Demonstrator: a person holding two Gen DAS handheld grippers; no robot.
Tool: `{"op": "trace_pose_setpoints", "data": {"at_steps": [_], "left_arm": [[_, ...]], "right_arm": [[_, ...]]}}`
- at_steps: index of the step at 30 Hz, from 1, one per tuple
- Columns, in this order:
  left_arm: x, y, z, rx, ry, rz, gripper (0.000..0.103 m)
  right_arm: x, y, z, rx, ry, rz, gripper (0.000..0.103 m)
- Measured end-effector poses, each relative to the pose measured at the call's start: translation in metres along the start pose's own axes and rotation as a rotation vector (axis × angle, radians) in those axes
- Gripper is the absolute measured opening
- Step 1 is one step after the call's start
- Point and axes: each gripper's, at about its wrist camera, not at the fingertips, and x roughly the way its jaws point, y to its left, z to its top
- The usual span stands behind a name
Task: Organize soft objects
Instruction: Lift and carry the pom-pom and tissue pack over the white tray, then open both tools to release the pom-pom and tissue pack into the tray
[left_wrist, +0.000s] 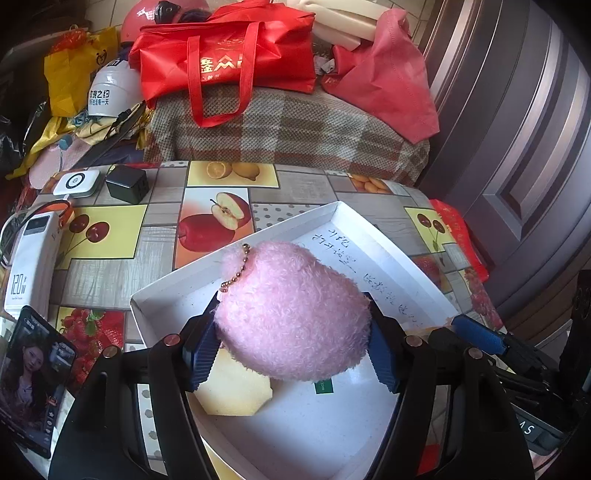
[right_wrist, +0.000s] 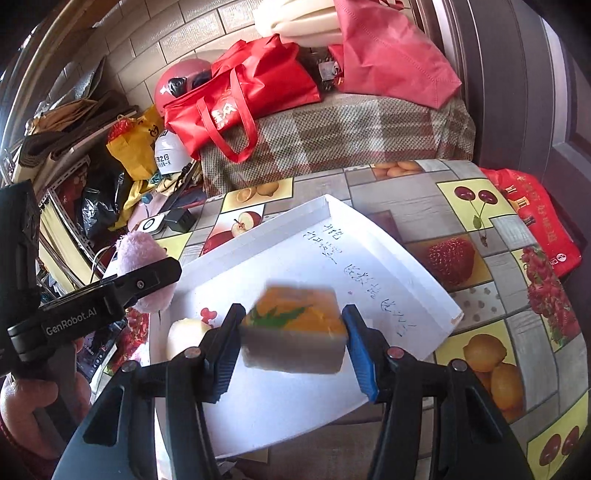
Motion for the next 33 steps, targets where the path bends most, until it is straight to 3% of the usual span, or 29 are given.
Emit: {"op": "trace_pose_setpoints", "data": {"at_steps": [3, 4, 5, 6, 9, 22, 28, 33], "left_arm": [[0.009, 0.006, -0.002, -0.007, -0.001, 0.055, 0.074], [0.010, 0.007, -0.003, 0.002, -0.008, 0.096, 0.086], [0.011, 0.007, -0.004, 0.013, -0.015, 0.129, 0.094], [0.012, 0.007, -0.005, 0.020, -0.017, 0.141, 0.103], [0.011, 0.009, -0.007, 0.027, -0.023, 0.148, 0.103], [-0.018, 0.001, -0.012, -0.005, -0.069, 0.094, 0.103], [-0.055, -0.001, -0.021, -0.024, -0.124, 0.033, 0.103], [-0.095, 0.001, -0.032, -0.033, -0.179, -0.014, 0.103]], "right_arm": [[0.011, 0.001, 0.003, 0.007, 0.006, 0.008, 0.055], [0.014, 0.002, 0.004, 0.009, 0.011, 0.007, 0.057], [0.016, 0.002, 0.004, 0.012, 0.014, 0.011, 0.064], [0.016, 0.001, 0.004, 0.020, 0.008, 0.017, 0.083], [0.012, 0.001, 0.000, 0.031, -0.011, 0.015, 0.103], [-0.025, -0.003, -0.006, 0.054, -0.064, -0.009, 0.103], [-0.083, 0.006, -0.013, -0.022, -0.198, -0.042, 0.103], [-0.159, 0.002, -0.015, -0.028, -0.406, -0.118, 0.103]]}}
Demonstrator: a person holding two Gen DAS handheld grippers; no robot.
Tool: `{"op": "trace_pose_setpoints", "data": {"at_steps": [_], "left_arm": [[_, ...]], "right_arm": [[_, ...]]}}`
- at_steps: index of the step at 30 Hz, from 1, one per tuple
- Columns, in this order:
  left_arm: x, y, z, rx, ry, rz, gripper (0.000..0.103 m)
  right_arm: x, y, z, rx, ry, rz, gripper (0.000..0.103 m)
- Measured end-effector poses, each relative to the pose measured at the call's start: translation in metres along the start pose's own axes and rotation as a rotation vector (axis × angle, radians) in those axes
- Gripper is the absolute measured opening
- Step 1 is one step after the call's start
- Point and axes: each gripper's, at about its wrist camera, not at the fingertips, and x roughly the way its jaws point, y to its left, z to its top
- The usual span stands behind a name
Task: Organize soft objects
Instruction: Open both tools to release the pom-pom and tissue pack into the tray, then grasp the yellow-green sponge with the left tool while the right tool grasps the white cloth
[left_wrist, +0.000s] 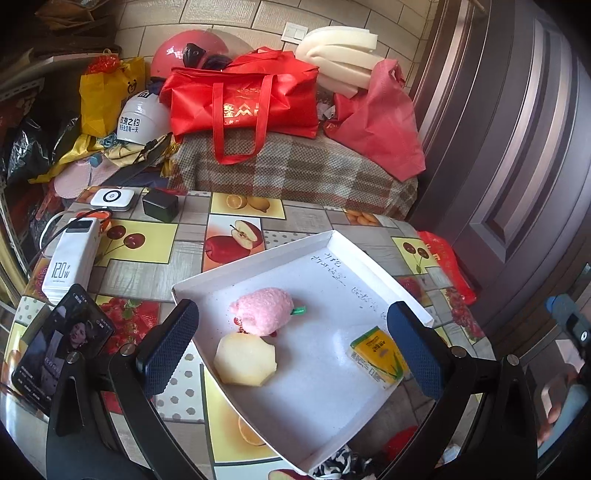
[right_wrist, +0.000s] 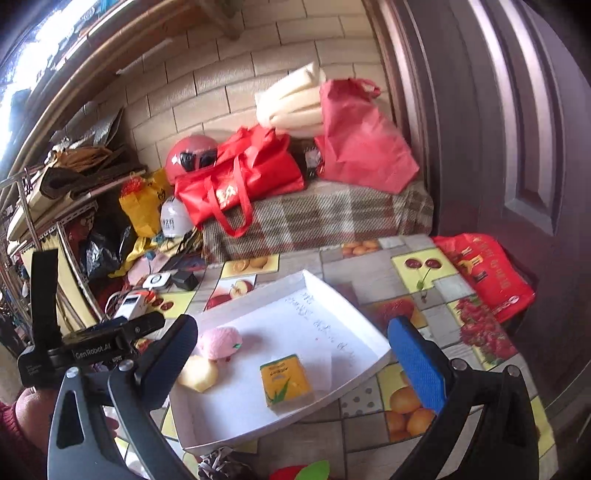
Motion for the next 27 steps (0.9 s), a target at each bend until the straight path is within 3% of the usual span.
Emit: {"op": "trace_pose_setpoints", "data": {"at_steps": [2, 4, 6, 9, 15, 18, 22, 27], "left_arm": [[-0.019, 0.002, -0.002, -0.003, -0.031, -0.043, 0.103], [-0.037, 0.004, -0.006, -0.005, -0.055, -0.087, 0.103], [-0.048, 0.005, -0.014, -0.002, -0.042, -0.139, 0.103], [-0.054, -0.007, -0.041, 0.089, 0.040, -0.170, 0.103], [-0.041, -0.032, -0.131, 0.302, 0.269, -0.213, 0.103], [-0.032, -0.038, -0.167, 0.354, 0.336, -0.208, 0.103], [-0.021, -0.039, -0.182, 0.340, 0.384, -0.227, 0.097], [-0.010, -0.039, -0.182, 0.345, 0.395, -0.218, 0.096]], "right_arm": [[-0.028, -0.012, 0.011, 0.033, -0.074, -0.052, 0.103], [-0.045, -0.030, 0.016, 0.107, -0.090, -0.080, 0.103], [-0.050, -0.046, 0.012, 0.151, -0.026, -0.068, 0.103], [-0.058, -0.060, -0.014, 0.130, 0.031, -0.102, 0.103], [-0.057, -0.085, -0.090, 0.174, 0.254, -0.131, 0.103], [-0.046, -0.088, -0.118, 0.178, 0.388, -0.104, 0.103], [-0.028, -0.082, -0.142, 0.168, 0.489, -0.050, 0.101], [-0.004, -0.068, -0.161, 0.139, 0.569, 0.001, 0.080]]}}
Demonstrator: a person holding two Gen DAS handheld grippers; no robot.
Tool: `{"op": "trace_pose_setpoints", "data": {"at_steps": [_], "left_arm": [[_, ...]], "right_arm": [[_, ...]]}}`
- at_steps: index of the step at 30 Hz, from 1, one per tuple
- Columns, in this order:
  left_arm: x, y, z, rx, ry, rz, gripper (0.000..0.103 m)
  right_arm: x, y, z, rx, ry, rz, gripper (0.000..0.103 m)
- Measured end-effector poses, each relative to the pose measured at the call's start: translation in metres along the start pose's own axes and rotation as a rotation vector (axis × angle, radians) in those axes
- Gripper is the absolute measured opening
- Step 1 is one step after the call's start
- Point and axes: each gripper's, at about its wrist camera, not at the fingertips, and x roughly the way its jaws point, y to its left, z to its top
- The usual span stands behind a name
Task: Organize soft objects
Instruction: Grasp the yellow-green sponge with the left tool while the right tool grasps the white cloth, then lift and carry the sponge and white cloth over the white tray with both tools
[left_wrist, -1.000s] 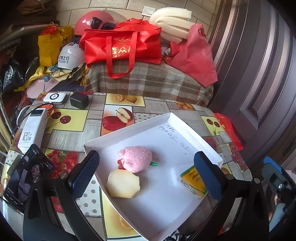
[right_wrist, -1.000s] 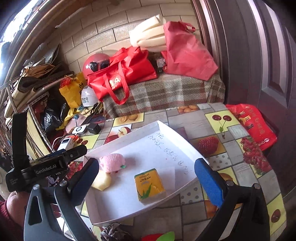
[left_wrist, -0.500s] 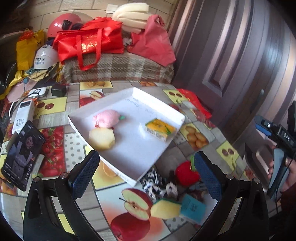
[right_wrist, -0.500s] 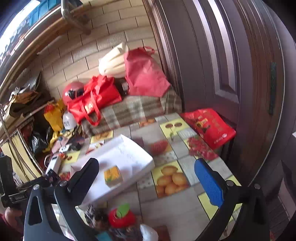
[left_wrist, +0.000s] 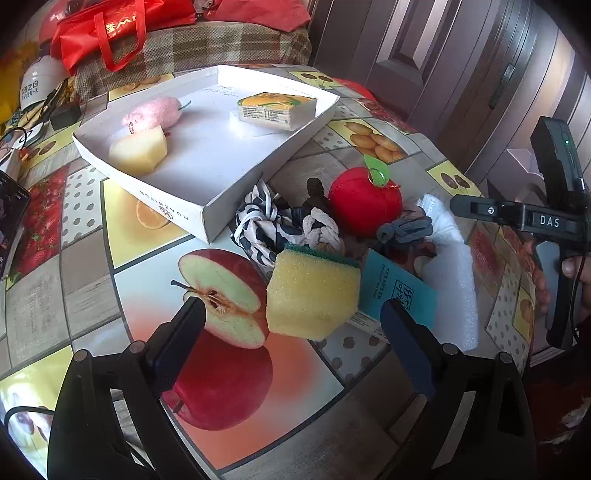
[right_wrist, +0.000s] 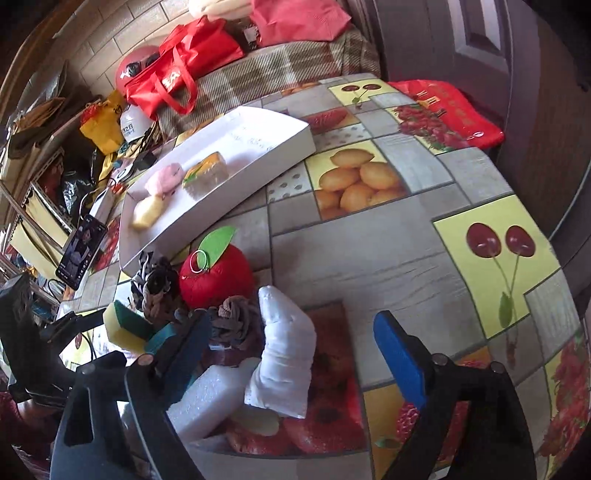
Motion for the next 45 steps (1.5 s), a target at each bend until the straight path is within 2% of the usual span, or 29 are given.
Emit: {"op": "trace_pose_setpoints", "data": {"at_steps": [4, 5, 6, 7, 9, 13, 17, 24, 31, 37, 45], "left_arm": [[0.010, -0.005, 0.007, 0.035, 0.005, -0.007, 0.095], [0.013, -0.008, 0.009, 0.049, 0.006, -0.012, 0.091], [0.017, -0.009, 0.010, 0.059, 0.017, -0.022, 0.069], [0.019, -0.009, 0.010, 0.058, 0.033, -0.042, 0.049], [0.016, -0.006, 0.009, 0.034, 0.024, -0.070, 0.043], [-0.003, 0.000, 0.010, -0.003, -0.021, -0.070, 0.043], [-0.027, 0.004, 0.017, -0.019, -0.086, -0.031, 0.043], [-0.076, -0.002, 0.057, -0.017, -0.235, 0.011, 0.043], [-0.116, -0.018, 0.092, -0.017, -0.362, 0.052, 0.043], [-0.121, -0.018, 0.092, -0.023, -0.369, 0.078, 0.043], [-0.128, -0.018, 0.089, -0.034, -0.380, 0.095, 0.043]], "right_arm": [[0.021, 0.002, -0.002, -0.020, 0.062, -0.012, 0.068], [0.023, 0.002, -0.003, -0.021, 0.069, -0.010, 0.059], [0.023, 0.002, -0.004, -0.027, 0.075, -0.009, 0.041], [0.023, 0.003, -0.005, -0.036, 0.086, -0.007, 0.031], [0.017, 0.000, -0.005, -0.039, 0.075, -0.003, 0.031], [-0.004, -0.008, 0.000, -0.009, 0.015, -0.005, 0.031], [-0.033, -0.012, 0.011, 0.031, -0.080, -0.002, 0.031], [-0.090, 0.009, 0.038, 0.019, -0.280, 0.036, 0.031], [-0.140, 0.032, 0.057, -0.034, -0.435, 0.087, 0.031], [-0.165, 0.042, 0.064, -0.052, -0.513, 0.120, 0.031], [-0.168, 0.045, 0.062, -0.058, -0.521, 0.133, 0.031]]}}
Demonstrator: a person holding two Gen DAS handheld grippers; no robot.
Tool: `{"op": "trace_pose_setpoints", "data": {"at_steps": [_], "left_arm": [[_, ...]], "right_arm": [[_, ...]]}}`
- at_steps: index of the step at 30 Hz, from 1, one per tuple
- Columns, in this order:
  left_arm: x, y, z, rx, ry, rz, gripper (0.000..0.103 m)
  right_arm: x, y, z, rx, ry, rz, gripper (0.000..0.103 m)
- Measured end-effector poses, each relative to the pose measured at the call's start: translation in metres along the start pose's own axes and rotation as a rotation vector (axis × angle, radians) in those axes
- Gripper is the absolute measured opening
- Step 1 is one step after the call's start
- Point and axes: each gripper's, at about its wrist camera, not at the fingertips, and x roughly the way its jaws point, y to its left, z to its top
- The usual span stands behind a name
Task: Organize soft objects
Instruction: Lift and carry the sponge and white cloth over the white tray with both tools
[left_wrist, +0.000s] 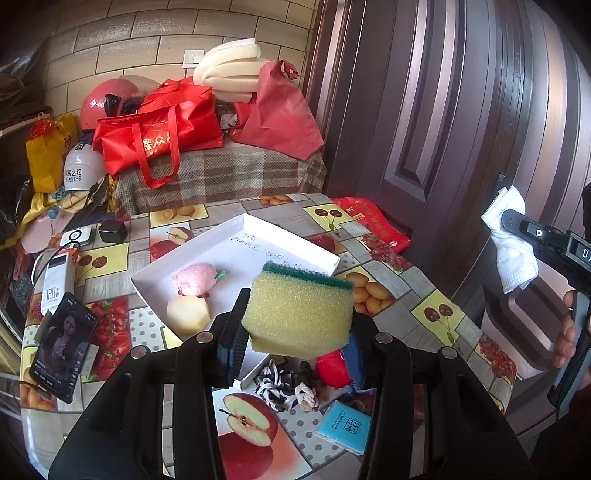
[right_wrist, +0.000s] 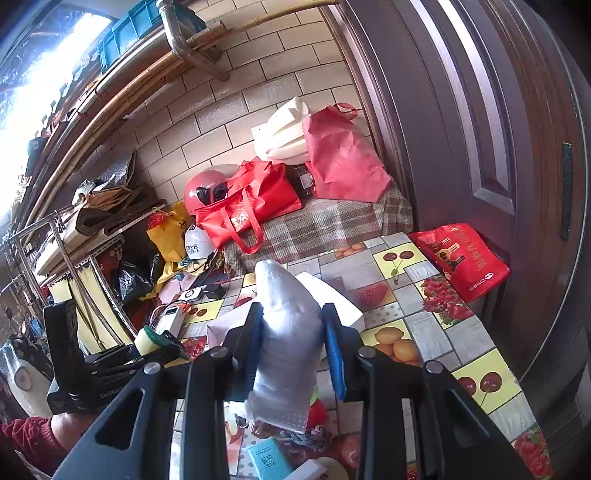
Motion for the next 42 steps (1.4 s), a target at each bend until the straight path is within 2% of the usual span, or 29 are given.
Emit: {"op": "trace_pose_setpoints", "data": {"at_steps": [22, 42], "left_arm": [[-0.001, 0.014, 0.013, -0.015, -0.022, 0.036, 0.043], [0.013, 0.042, 0.032, -0.046, -0.031, 0.091, 0.043]], "right_arm": [[0.003, 0.007, 0.016, -0.029, -0.026, 0.023, 0.031], [0.039, 0.018, 0.034, -0.075, -0.004, 0.060, 0.031]]}}
